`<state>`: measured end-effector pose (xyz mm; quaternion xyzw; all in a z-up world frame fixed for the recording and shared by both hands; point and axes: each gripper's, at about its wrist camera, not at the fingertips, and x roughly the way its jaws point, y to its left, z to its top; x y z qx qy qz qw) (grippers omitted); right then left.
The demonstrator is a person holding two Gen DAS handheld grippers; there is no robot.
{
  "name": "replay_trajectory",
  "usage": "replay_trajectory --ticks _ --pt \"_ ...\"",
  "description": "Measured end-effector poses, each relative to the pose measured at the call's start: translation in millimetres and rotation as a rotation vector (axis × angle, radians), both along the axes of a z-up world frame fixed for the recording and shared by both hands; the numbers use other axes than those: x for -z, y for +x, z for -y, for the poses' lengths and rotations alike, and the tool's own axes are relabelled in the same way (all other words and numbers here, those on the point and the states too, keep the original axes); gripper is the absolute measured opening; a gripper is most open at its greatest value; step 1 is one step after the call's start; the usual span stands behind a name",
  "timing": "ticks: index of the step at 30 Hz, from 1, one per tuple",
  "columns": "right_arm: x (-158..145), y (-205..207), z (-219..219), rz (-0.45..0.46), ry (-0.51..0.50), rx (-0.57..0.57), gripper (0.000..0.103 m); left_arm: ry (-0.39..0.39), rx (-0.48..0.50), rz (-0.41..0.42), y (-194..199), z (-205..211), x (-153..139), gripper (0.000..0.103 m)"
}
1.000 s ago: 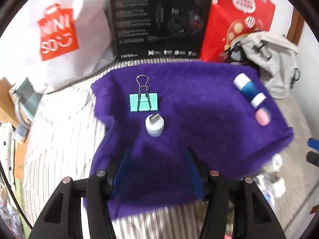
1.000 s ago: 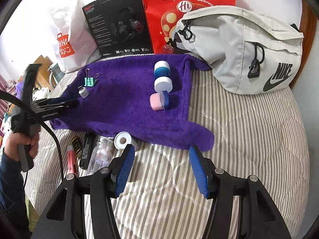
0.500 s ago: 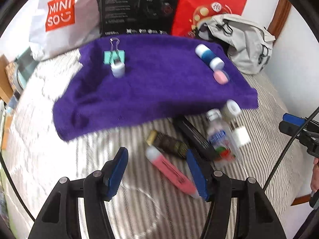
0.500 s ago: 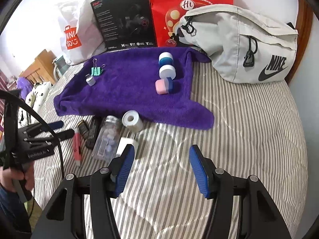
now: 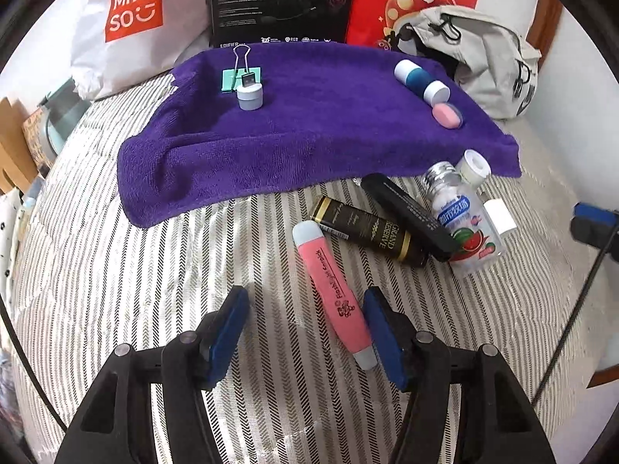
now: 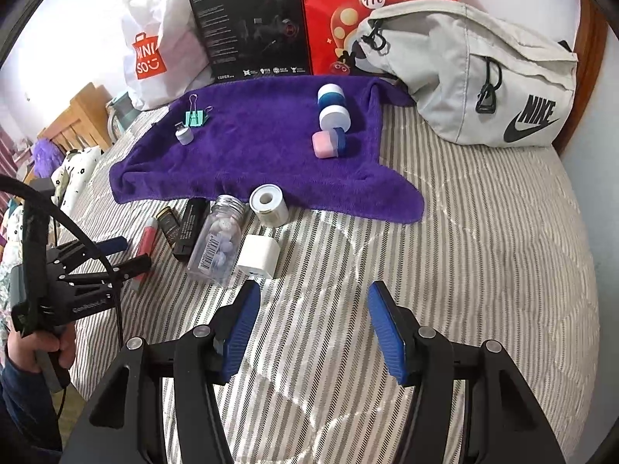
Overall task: Organize rigid objects
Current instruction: 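Grasp the pink highlighter with the left tool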
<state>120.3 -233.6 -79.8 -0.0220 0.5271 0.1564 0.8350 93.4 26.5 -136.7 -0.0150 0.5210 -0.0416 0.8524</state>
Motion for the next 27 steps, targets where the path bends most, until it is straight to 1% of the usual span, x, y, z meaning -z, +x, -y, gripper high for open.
replay_trajectory --ticks 3,5,6,8,9,10,11,13,15,18,20,24,27 --pt "4.6 2.2 -3.2 -0.009 0.007 -0.002 0.058 0.016 0.010 0.009 -0.1 4.9 1.1 0.059" --pt "6.4 4.3 -6.5 -0.011 0.015 -0.007 0.058 0.024 0.016 0.019 1.4 9.2 1.7 0.052" --pt "6.8 4.9 -7.4 -0.012 0.017 -0.005 0.058 0.031 0.016 0.026 1.8 11.0 1.4 0.044" --pt "8.4 7.3 -10.1 -0.019 0.025 -0.004 0.058 0.029 0.029 0.030 5.7 14.9 1.7 0.036" --pt "9.3 8.4 -11.3 -0.022 0.029 -0.004 0.058 0.022 0.036 0.034 6.4 15.5 1.4 0.026" --pt "10.9 10.3 -13.6 -0.028 0.035 -0.004 0.058 0.016 0.037 0.036 9.1 14.4 1.1 0.023" --pt "12.4 11.7 -15.6 -0.032 0.041 -0.005 0.058 0.012 0.037 0.036 8.8 13.4 1.3 0.022" --pt "17.4 16.5 -21.1 -0.044 0.069 -0.004 0.058 -0.001 0.038 0.038 8.7 9.7 1.5 0.017" --pt "23.4 20.9 -26.6 -0.058 0.085 -0.006 0.058 -0.039 0.030 0.032 8.0 2.9 1.6 0.017" --pt "36.4 29.3 -37.3 -0.078 0.071 -0.001 0.058 -0.048 0.034 0.029 8.4 0.7 2.1 0.017" --pt "43.2 33.1 -43.3 -0.079 0.058 -0.001 0.058 -0.037 0.042 0.030 8.0 1.6 2.9 0.017" --pt "56.7 39.2 -53.0 -0.070 -0.009 0.000 0.058 -0.021 0.048 0.029 8.9 3.2 3.2 0.017" --pt "61.8 38.6 -57.6 -0.013 -0.035 -0.010 0.058 -0.017 0.050 0.030 9.5 3.5 3.2 0.017"
